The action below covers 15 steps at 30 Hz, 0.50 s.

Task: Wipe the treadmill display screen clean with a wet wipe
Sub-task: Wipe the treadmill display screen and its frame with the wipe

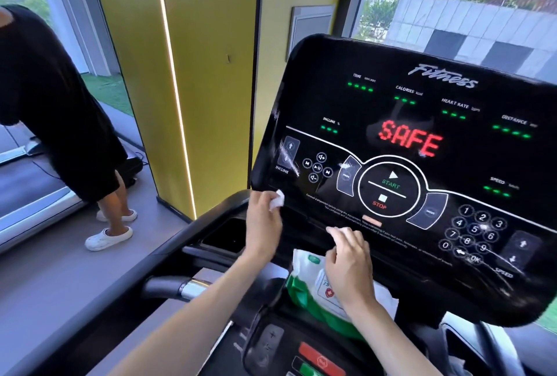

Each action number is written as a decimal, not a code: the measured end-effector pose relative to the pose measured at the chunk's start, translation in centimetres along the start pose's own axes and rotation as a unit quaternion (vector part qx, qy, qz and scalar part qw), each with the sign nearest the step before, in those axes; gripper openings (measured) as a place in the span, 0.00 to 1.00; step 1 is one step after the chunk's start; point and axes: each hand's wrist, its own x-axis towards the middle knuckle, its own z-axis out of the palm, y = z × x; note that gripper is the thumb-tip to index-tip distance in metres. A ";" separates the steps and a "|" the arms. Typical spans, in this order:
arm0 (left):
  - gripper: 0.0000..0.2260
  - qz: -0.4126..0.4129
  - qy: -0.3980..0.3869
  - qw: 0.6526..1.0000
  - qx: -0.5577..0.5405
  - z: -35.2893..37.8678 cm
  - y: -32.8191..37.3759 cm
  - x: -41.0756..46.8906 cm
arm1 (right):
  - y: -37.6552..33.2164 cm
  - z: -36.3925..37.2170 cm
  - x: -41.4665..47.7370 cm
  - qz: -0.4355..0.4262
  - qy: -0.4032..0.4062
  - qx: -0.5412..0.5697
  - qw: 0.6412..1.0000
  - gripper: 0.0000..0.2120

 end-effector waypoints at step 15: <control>0.16 0.062 -0.083 0.994 -0.042 -1.0 -3.2 3.7 | -4.9 2.8 2.1 -0.044 0.006 0.017 0.999 0.23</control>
